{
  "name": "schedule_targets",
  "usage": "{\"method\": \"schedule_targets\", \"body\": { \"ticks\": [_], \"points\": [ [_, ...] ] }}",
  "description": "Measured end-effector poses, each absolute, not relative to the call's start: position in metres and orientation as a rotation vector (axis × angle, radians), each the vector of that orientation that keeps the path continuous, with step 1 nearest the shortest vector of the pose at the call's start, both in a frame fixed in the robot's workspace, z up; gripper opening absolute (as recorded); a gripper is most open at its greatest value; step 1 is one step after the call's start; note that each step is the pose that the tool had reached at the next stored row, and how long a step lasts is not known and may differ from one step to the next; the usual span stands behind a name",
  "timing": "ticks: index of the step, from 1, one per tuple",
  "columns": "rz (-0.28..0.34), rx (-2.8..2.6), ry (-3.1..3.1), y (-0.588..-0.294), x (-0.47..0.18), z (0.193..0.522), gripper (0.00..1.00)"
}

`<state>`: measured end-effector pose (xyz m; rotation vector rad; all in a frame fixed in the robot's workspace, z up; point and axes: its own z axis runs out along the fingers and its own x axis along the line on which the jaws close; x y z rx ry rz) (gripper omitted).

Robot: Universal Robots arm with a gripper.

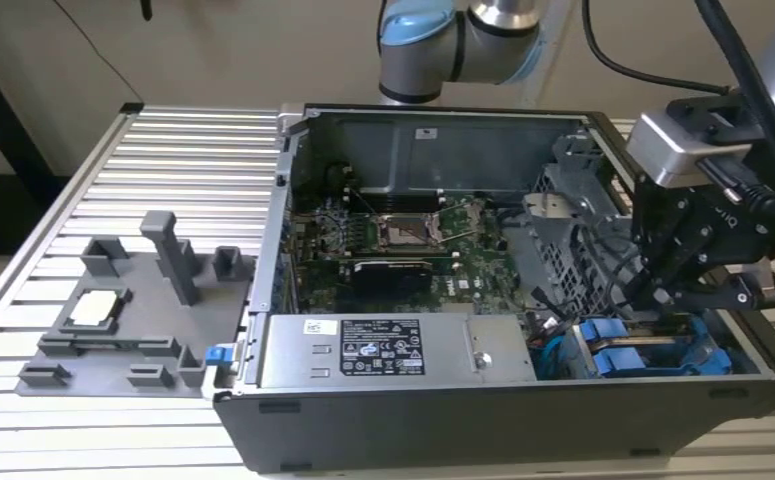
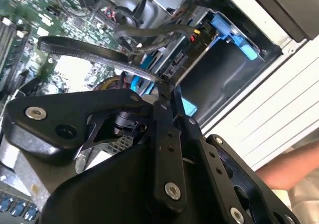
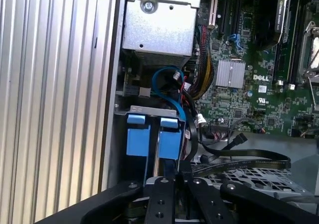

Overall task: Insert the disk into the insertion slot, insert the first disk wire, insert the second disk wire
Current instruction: 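Insert the first disk wire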

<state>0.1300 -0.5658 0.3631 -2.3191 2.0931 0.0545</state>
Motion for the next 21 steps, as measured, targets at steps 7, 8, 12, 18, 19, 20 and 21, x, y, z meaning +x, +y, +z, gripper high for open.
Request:
{"method": "schedule_targets", "body": {
  "ticks": [7,8,12,18,19,20,21],
  "points": [
    [0.057,-2.318,2.092,-0.5658,0.1301,0.3631,0.16],
    [0.058,-2.318,2.092,-0.5658,0.1302,0.3631,0.16],
    [0.068,-2.314,2.089,-0.5659,0.1303,0.3625,0.16],
    [0.115,-2.308,2.085,-0.5677,0.1336,0.3612,0.16],
    [0.126,-2.312,2.09,-0.5679,0.1352,0.3611,0.16],
    [0.14,-2.317,2.095,-0.5681,0.1371,0.361,0.16],
    [0.151,-2.321,2.099,-0.5682,0.139,0.3609,0.16]
  ]
}}
